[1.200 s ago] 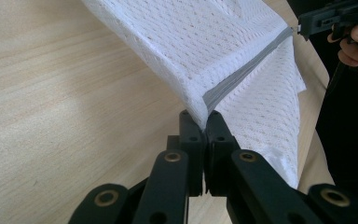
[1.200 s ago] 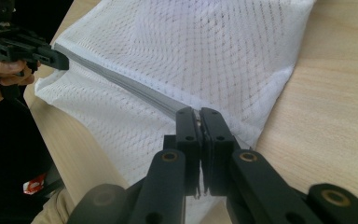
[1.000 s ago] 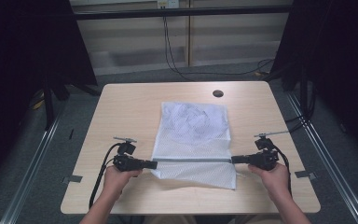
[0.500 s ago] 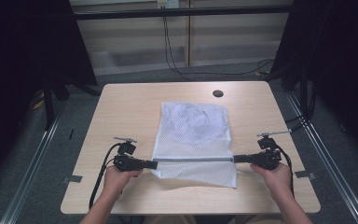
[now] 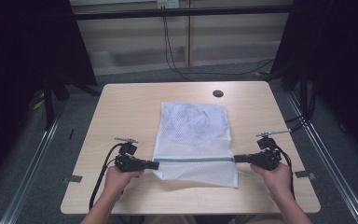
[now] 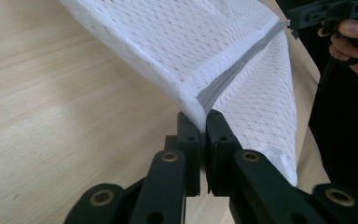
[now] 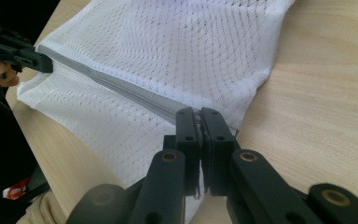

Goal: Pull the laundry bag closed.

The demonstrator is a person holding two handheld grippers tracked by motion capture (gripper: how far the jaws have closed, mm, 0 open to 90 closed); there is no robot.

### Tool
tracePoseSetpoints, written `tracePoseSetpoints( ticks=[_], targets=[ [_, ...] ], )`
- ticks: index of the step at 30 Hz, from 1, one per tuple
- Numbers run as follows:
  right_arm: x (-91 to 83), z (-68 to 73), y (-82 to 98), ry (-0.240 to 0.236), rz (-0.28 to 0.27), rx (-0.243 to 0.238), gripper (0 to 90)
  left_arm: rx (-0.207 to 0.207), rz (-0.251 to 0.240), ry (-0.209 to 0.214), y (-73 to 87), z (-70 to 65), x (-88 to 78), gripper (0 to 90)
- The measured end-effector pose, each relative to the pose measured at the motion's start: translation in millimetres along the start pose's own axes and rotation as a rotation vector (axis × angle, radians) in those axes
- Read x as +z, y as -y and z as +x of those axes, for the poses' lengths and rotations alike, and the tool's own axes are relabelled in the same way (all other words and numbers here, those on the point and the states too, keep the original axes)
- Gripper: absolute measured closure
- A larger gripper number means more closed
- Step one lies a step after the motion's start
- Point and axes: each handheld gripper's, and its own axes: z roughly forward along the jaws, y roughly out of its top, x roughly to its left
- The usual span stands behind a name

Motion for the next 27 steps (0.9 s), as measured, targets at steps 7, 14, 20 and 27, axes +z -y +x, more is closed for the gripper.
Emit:
tracePoseSetpoints(
  ticks=[7, 14, 20, 27],
  targets=[
    [0.7, -0.1, 0.2, 0.016, 0.001, -0.012, 86.2, -0.003, 0.015, -0.016, -0.2, -0.5, 1.1, 68.2],
    [0.3, 1.9, -0.8, 0.056, -0.017, -0.022, 69.5, 0.039, 0.030, -0.098, -3.8, -3.0, 0.9, 40.9],
    [-0.9, 4.0, -1.7, 0.095, -0.033, -0.041, 51.9, 0.054, 0.004, -0.146, -6.2, -5.7, -1.4, 25.8],
    [-6.9, 0.4, -3.0, 0.113, -0.067, -0.038, 34.9, 0.083, -0.025, -0.194, -7.5, -4.3, -9.6, 17.5]
  ],
)
